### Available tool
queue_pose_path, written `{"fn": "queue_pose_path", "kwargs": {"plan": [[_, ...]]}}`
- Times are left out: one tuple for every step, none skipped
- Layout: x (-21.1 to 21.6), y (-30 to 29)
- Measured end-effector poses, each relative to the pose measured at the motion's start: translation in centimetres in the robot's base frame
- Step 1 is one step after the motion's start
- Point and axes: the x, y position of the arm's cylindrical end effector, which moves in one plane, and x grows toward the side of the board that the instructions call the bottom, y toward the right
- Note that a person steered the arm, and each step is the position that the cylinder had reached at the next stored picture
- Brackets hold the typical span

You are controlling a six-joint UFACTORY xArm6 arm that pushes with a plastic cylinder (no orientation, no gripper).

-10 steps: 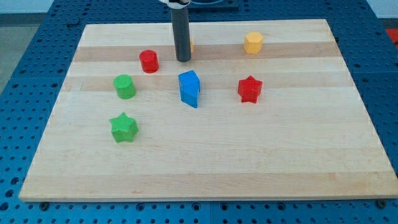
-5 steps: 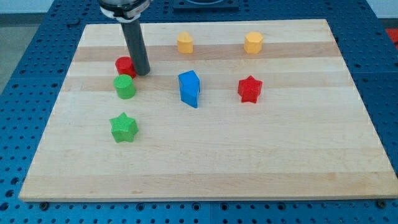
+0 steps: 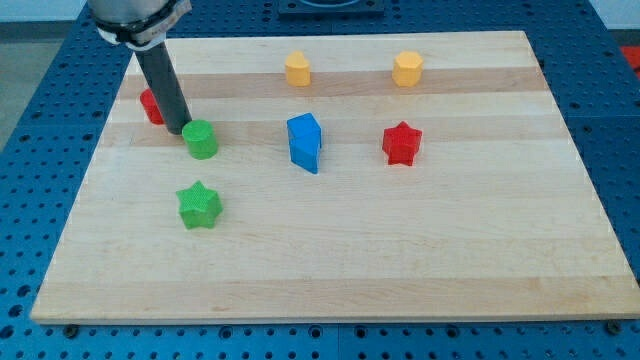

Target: Push red circle to top left

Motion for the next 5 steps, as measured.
{"fn": "queue_pose_path", "kwargs": {"plan": [[-0.5, -1.6], [-2.9, -2.5], [-4.4, -3.0], [-4.2, -3.9], [-4.2, -6.0]]}}
